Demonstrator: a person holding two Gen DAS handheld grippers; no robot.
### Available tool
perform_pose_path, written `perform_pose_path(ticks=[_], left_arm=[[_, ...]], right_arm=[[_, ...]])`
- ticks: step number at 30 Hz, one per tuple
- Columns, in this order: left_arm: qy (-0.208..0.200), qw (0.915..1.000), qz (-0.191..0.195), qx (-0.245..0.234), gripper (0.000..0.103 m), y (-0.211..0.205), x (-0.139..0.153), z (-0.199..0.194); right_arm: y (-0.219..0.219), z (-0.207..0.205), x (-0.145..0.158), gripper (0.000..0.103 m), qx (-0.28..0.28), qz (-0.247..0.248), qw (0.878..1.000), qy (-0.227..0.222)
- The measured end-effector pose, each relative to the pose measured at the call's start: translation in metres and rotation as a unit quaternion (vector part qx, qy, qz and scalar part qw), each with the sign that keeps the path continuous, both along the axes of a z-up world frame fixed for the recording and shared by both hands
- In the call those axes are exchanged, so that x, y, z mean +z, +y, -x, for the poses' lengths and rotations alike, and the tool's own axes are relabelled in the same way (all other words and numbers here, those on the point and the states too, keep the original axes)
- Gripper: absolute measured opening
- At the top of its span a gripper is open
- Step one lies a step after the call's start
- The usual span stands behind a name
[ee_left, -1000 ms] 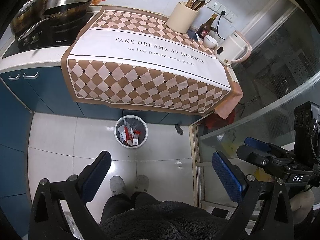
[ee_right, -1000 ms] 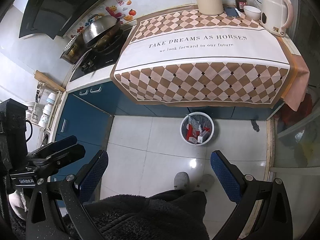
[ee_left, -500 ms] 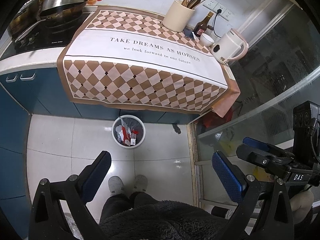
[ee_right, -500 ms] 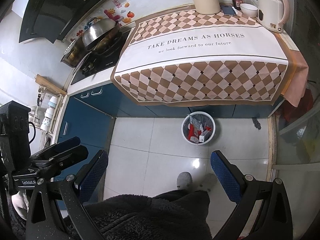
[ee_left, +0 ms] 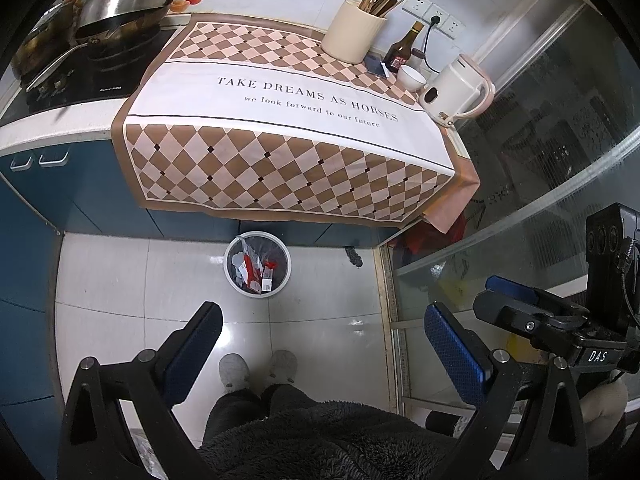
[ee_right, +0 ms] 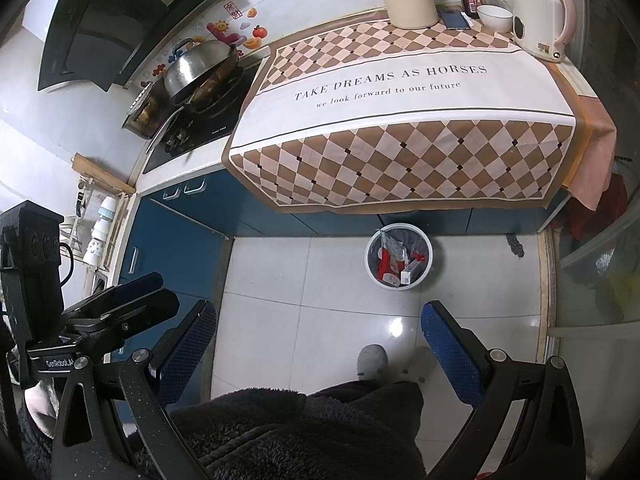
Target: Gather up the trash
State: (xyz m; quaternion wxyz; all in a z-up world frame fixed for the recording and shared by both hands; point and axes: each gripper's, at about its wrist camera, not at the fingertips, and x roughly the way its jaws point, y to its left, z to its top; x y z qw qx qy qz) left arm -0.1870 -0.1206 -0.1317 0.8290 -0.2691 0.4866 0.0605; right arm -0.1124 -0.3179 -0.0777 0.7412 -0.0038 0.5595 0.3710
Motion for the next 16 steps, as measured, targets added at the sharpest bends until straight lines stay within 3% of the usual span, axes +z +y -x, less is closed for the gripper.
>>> perform_pose_path(ticks=[16], left_arm=[[-0.003,1.0000,-0.007,0.001,0.103,-0.0018,0.0047,-0.0058]], right_arm=[[0.0021,0.0003,0.0004,0.103,-0.003,-0.001,1.000,0.002]])
